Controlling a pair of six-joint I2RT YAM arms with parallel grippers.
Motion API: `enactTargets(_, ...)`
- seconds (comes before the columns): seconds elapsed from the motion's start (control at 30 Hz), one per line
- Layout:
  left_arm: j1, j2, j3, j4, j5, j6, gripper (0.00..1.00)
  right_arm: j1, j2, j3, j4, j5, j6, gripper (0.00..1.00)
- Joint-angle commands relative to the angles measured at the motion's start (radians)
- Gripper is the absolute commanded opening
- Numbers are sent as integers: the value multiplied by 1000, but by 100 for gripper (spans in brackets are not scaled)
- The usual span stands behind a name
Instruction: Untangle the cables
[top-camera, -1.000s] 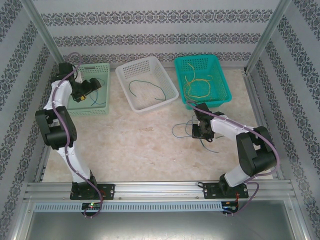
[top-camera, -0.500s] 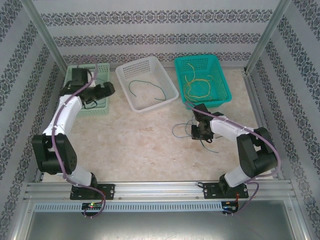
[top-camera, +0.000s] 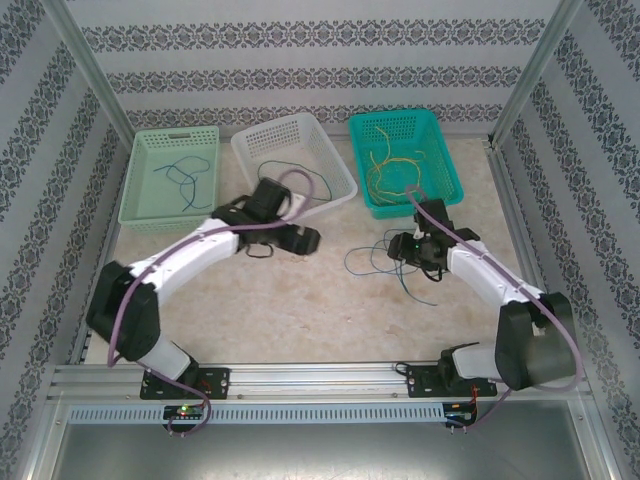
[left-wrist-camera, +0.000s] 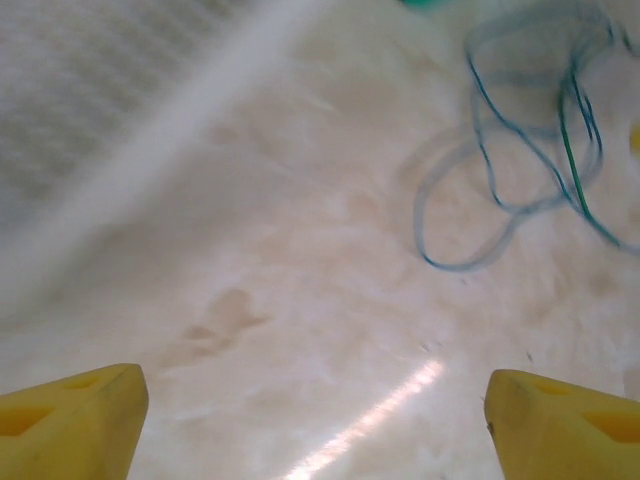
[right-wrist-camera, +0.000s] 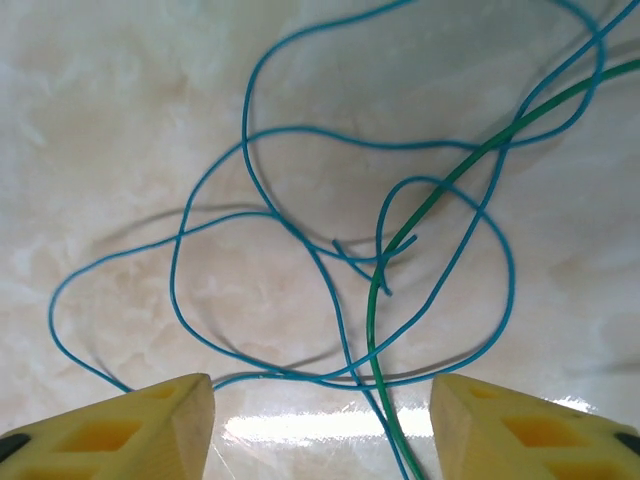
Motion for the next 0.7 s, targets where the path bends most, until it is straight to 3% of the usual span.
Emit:
enactTargets(0.0, -57, 105, 60, 12, -35, 66, 84, -12, -26, -18, 31, -66, 26, 65)
enactTargets(0.23, -105, 346, 245, -33, -30, 104, 77, -49, -81, -76, 97, -79, 52, 83)
enactTargets(0.53, -147, 538, 395, -53, -42, 89, 68, -91, -155, -129, 139, -78, 61, 85)
enactTargets(0.67, -149, 607, 462, -69, -9, 71, 59, -102, -167, -134, 137, -87, 56, 85)
